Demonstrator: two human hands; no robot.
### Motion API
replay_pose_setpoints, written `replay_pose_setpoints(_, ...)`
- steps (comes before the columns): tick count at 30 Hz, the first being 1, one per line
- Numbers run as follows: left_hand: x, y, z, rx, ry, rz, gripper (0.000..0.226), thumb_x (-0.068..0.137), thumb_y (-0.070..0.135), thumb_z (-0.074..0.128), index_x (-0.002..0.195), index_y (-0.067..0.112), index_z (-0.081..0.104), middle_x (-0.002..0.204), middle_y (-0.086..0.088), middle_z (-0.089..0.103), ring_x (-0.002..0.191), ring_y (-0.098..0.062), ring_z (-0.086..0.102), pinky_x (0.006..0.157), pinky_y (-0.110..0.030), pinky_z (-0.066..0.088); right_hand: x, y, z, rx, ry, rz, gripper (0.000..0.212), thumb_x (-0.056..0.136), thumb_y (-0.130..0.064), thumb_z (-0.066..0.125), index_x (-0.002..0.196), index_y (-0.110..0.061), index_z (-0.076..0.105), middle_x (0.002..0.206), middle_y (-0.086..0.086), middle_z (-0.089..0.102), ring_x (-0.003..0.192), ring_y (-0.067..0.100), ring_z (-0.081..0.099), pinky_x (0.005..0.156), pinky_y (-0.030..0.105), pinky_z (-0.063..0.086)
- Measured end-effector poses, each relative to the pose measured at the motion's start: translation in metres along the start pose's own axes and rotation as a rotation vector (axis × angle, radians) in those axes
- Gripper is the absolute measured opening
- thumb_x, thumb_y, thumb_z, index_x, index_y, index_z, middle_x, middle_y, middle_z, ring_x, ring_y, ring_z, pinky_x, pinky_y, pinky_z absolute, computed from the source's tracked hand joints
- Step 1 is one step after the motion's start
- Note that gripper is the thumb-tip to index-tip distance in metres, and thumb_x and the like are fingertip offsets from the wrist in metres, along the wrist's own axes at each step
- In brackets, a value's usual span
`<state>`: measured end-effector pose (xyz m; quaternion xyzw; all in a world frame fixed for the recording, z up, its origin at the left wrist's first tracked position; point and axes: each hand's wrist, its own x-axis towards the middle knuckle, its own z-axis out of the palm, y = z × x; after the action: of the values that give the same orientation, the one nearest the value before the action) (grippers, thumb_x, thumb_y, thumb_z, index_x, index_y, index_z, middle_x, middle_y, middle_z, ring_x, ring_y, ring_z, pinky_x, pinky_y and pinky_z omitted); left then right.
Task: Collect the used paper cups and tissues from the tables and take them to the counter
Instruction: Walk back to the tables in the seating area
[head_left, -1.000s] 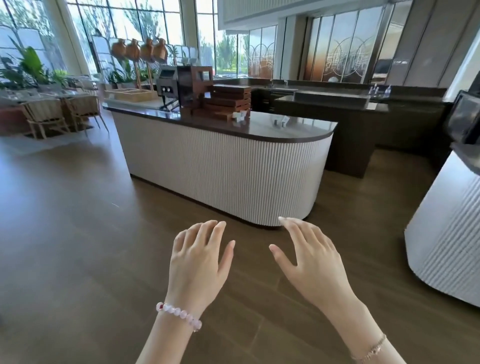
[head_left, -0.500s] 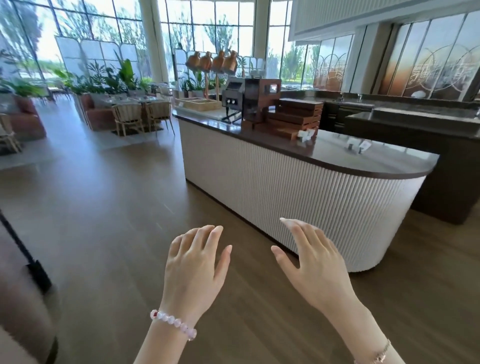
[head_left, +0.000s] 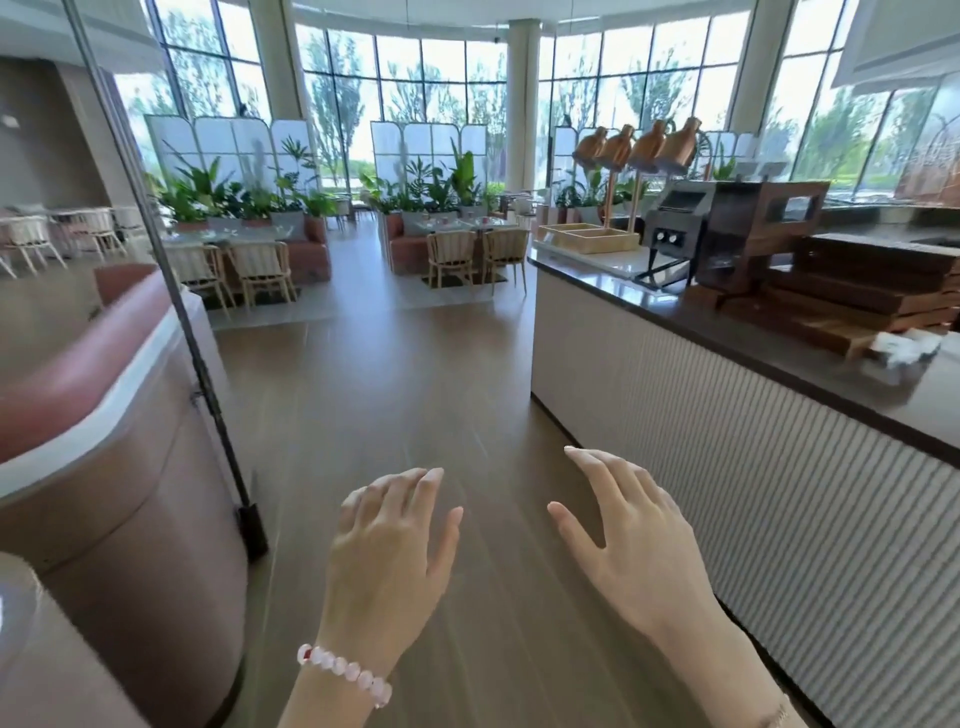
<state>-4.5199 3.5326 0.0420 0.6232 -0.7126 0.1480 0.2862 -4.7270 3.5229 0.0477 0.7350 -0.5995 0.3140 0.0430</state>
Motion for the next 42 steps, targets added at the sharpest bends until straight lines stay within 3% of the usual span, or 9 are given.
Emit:
replay_pose_setpoints(8, 0.092, -0.049, 0.071, 0.07, -0.028, -0.124, 0.048, 0.087, 0.042, 0.034, 0.11, 0.014, 0.066, 0.103, 0.001, 0.068, 0.097, -0.024, 0.064, 0.087, -0.042, 0.05, 0.129, 0.028, 0.09, 0.083, -0.042, -0.071, 0.05, 0.085, -0.043, 0.06, 0.129, -0.019, 0.056, 0.125, -0.005, 0.06, 0.117, 0.022, 0.057, 0.093, 0.039, 0.047)
replay_pose_setpoints(15, 0.193, -0.117, 0.148, 0.088, -0.009, -0.163, 0.047, 0.087, 0.042, 0.035, 0.111, 0.015, 0.066, 0.105, 0.001, 0.068, 0.099, -0.022, 0.063, 0.089, -0.042, 0.048, 0.25, 0.029, 0.18, 0.087, -0.063, -0.129, 0.052, 0.088, -0.052, 0.046, 0.13, -0.022, 0.054, 0.127, -0.007, 0.059, 0.118, 0.019, 0.055, 0.094, 0.035, 0.045)
replay_pose_setpoints(19, 0.27, -0.172, 0.192, 0.081, 0.04, -0.165, 0.036, 0.089, 0.04, 0.05, 0.111, 0.015, 0.066, 0.106, 0.0, 0.068, 0.099, -0.023, 0.063, 0.087, -0.044, 0.05, 0.337, 0.017, 0.237, 0.087, -0.089, -0.154, 0.056, 0.089, -0.057, 0.04, 0.134, -0.026, 0.05, 0.132, -0.012, 0.054, 0.124, 0.014, 0.05, 0.098, 0.031, 0.04)
replay_pose_setpoints(23, 0.355, -0.229, 0.227, 0.083, 0.049, -0.154, 0.046, 0.087, 0.043, 0.035, 0.11, 0.017, 0.065, 0.106, 0.002, 0.067, 0.098, -0.021, 0.064, 0.086, -0.043, 0.05, 0.429, -0.005, 0.285, 0.116, -0.056, -0.16, 0.062, 0.084, -0.059, 0.03, 0.129, -0.024, 0.056, 0.126, -0.011, 0.059, 0.118, 0.016, 0.055, 0.092, 0.033, 0.045)
replay_pose_setpoints(35, 0.534, -0.367, 0.359, 0.114, 0.024, -0.178, 0.047, 0.086, 0.043, 0.035, 0.108, 0.017, 0.066, 0.104, 0.003, 0.068, 0.097, -0.022, 0.064, 0.085, -0.042, 0.051, 0.647, -0.024, 0.443, 0.136, -0.055, -0.192, 0.055, 0.085, -0.053, 0.039, 0.124, -0.02, 0.06, 0.119, -0.007, 0.064, 0.11, 0.019, 0.061, 0.083, 0.035, 0.051)
replay_pose_setpoints(39, 0.61, -0.416, 0.413, 0.135, 0.025, -0.184, 0.047, 0.086, 0.042, 0.034, 0.108, 0.017, 0.066, 0.105, 0.003, 0.069, 0.098, -0.022, 0.064, 0.085, -0.042, 0.05, 0.738, -0.023, 0.51, 0.159, -0.082, -0.221, 0.055, 0.086, -0.054, 0.041, 0.127, -0.02, 0.058, 0.123, -0.007, 0.062, 0.115, 0.019, 0.058, 0.089, 0.035, 0.047)
replay_pose_setpoints(42, 0.679, -0.45, 0.445, 0.141, 0.041, -0.204, 0.046, 0.086, 0.042, 0.035, 0.109, 0.017, 0.066, 0.106, 0.003, 0.068, 0.098, -0.022, 0.064, 0.086, -0.042, 0.05, 0.816, -0.023, 0.551, 0.187, -0.092, -0.227, 0.048, 0.088, -0.046, 0.057, 0.129, -0.02, 0.057, 0.126, -0.007, 0.06, 0.118, 0.019, 0.055, 0.091, 0.035, 0.046)
